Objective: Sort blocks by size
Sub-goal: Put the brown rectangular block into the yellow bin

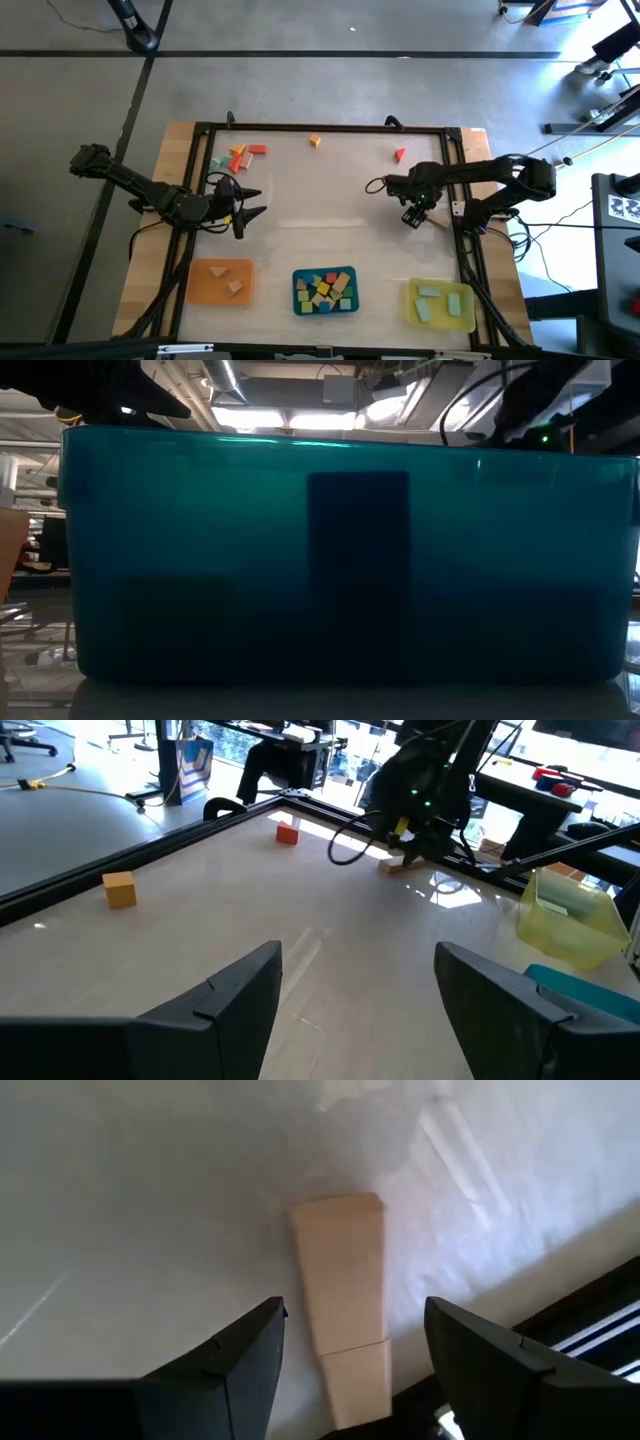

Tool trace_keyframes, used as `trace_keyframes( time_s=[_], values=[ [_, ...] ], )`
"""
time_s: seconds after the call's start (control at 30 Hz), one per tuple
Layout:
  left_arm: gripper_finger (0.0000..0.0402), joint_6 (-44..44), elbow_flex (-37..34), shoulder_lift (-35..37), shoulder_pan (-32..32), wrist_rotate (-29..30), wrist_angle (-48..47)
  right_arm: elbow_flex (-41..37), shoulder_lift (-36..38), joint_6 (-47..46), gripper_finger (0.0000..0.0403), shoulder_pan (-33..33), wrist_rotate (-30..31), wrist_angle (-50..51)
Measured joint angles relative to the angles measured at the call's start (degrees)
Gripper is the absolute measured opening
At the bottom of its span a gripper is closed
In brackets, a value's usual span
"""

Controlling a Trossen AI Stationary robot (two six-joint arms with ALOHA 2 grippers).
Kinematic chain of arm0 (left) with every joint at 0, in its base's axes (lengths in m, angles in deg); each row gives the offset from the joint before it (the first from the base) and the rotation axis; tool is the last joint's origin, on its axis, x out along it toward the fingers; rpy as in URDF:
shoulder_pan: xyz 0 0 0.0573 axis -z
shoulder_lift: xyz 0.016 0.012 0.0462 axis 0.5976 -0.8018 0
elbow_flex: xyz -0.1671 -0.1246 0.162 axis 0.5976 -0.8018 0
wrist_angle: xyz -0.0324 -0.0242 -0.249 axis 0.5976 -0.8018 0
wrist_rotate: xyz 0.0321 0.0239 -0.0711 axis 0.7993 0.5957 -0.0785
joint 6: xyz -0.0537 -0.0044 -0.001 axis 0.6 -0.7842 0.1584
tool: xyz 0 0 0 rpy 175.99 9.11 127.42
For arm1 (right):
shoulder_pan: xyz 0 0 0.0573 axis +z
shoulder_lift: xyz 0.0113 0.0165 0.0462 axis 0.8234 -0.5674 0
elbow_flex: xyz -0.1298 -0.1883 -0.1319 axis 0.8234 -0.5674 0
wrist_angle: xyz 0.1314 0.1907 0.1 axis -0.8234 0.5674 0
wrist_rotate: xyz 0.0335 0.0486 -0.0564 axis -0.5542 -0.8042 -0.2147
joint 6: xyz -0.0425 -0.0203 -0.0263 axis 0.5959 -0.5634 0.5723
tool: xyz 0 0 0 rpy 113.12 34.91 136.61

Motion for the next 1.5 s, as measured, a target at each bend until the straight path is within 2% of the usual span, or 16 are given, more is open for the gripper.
trace_keyframes(
  time_s=[0.17, 0.3, 0.43, 0.53, 0.77, 1.0, 1.13, 1.27, 1.5],
  values=[
    [0.0250, 0.0, 0.0, 0.0, 0.0, 0.0, 0.0, -2.3, 0.0, 4.2, 0.0237, -3.4, -1.2, -4.7],
    [0.0250, 0.0, 0.0, 0.0, 0.0, 0.0, 0.0, -4.5, 0.1, 5.8, 0.0236, -4.7, -4.7, -8.6],
    [0.0250, 0.0, 0.0, 0.0, 0.0, 0.0, 0.0, -5.8, 0.2, 5.8, 0.0234, -4.7, -5.0, -9.3],
    [0.0250, 0.0, 0.0, 0.0, 0.0, 0.0, 0.0, -5.9, 0.2, 5.6, 0.0214, -4.6, -5.1, -9.5],
    [0.0250, 0.0, 0.0, 0.0, 0.0, 0.0, 0.0, -5.9, 0.1, 5.7, 0.0128, -4.6, -5.5, -9.5],
    [0.0250, 0.0, 0.0, 0.0, 0.0, 0.0, 0.0, -2.6, -0.2, 5.4, 0.0131, -4.4, -4.8, -5.4],
    [0.0250, -0.3, 0.0, 0.0, 0.0, 0.0, -0.3, 1.3, -0.2, 3.9, 0.0140, -2.3, -7.3, -3.8],
    [0.0250, -0.5, 0.0, 0.0, 0.0, 0.0, -0.3, 5.8, -0.1, 1.3, 0.0126, 1.7, -7.5, -3.6],
    [0.0250, -0.2, 0.0, 0.0, 0.0, 0.0, -0.3, 13.6, -0.1, -3.2, 0.0138, 13.2, -7.6, -3.1]
  ],
)
